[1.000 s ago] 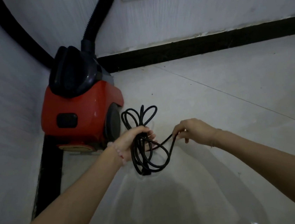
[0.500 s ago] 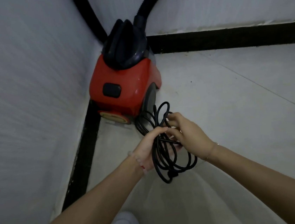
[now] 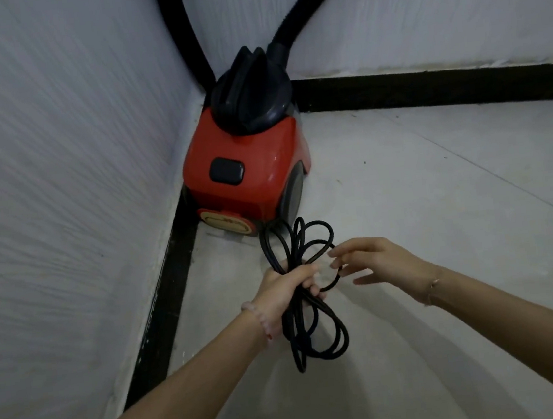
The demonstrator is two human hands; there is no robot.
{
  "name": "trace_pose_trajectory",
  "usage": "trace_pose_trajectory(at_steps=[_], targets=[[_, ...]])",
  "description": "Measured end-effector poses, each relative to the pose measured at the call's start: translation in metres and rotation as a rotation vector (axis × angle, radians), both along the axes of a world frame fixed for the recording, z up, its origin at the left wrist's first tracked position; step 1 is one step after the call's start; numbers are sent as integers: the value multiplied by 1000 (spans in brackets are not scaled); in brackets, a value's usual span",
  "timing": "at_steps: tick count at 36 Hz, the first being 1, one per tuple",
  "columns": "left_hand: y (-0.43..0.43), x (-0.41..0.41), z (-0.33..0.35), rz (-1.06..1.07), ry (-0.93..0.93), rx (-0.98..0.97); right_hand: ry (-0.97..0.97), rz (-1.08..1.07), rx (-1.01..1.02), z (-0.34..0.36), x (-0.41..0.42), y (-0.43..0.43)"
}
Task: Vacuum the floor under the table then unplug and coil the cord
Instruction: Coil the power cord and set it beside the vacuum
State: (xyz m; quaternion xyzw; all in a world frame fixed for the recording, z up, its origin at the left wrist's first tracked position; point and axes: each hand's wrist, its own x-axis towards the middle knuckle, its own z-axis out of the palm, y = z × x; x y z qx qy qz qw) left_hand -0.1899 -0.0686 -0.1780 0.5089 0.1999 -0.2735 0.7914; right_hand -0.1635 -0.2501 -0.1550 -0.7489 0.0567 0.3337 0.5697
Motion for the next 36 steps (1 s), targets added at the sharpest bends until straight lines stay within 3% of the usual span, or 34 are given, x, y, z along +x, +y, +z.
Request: trace_pose_trajectory(at_steps=[5,10,14,20,24,31,36], targets=[[23,-9,4,-97,-69,-34,-126,-9,-166,-15,11,7],[45,-11,14,-72,-96,-72,-19,235,-210,-23,12,33],[59,-9,18,11,-153,34,7,232,-32,-18,10,58],[72,-3,16,58,-291,407,141,124,236,-14,3,77],[68,9,20,-76,-519,590,307,-35,387,-15,-1,69],[57,27,7,-592,-680,891,527,-183,480,-18,-5,50],[47,36,-11,-743,-889,1152,586,-352,524,-26,-7,32]])
